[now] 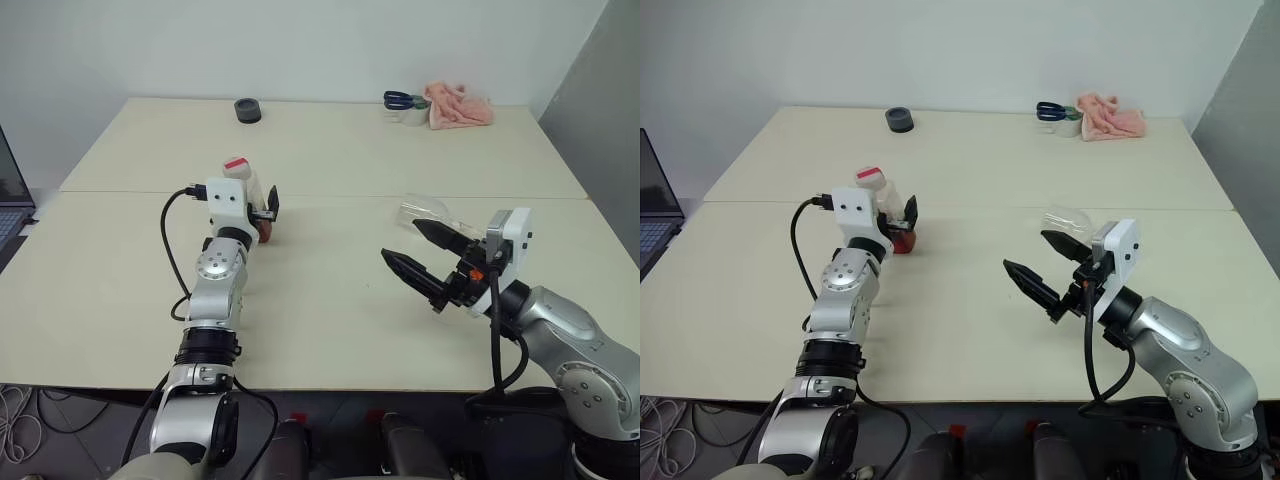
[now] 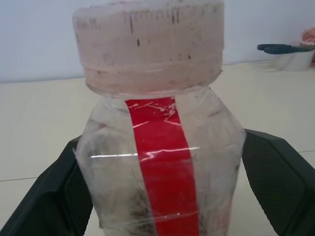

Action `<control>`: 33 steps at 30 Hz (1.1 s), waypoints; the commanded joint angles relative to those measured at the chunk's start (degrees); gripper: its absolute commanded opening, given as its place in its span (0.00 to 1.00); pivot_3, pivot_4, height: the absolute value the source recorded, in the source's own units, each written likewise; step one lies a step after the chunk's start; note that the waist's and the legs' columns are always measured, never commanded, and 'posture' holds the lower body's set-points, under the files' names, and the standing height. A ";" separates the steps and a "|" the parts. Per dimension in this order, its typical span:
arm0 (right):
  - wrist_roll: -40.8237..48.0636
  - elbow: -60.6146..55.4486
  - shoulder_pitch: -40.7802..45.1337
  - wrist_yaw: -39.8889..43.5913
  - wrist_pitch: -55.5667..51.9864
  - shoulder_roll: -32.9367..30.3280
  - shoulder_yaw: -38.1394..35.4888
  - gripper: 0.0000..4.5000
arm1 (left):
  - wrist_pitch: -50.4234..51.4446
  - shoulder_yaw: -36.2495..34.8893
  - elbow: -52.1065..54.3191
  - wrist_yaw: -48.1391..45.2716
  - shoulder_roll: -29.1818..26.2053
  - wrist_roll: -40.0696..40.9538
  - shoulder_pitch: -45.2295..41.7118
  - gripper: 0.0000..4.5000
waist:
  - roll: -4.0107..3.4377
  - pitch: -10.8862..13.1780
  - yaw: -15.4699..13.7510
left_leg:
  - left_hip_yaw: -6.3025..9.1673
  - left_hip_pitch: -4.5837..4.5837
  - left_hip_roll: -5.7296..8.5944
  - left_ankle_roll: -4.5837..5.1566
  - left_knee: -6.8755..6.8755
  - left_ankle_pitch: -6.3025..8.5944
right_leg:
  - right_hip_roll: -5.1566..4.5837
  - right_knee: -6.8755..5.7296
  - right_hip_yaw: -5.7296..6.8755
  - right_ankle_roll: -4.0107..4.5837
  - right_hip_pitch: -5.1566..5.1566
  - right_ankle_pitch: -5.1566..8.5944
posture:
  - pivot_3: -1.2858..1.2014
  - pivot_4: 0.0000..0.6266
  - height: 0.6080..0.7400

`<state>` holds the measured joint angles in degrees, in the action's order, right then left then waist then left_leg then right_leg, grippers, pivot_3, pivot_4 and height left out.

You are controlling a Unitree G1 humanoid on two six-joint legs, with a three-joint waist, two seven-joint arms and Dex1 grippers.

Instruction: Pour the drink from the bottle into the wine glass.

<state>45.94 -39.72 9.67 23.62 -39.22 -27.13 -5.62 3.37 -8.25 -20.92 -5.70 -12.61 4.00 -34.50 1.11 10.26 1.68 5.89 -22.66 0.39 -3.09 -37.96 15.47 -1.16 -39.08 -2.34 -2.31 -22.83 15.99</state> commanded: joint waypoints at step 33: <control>-14.57 14.76 19.62 -2.03 3.63 4.34 8.41 1.00 | 7.19 13.71 9.93 -21.39 3.10 4.15 -3.60 0.40 | 0.00 0.00 -0.27 | 0.05 -0.11 0.07 -0.16 -0.01 -0.11 | -0.04 0.07 0.04 0.00 -0.04 -0.02 | 0.52 0.24 1.00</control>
<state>32.12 -25.06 27.81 22.22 -36.99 -23.54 3.29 9.69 3.15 -15.59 -22.58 -9.65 6.35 -37.48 1.11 10.26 1.41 5.90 -22.84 0.46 -3.29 -37.96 15.33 -1.23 -39.01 -2.33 -2.31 -22.96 15.97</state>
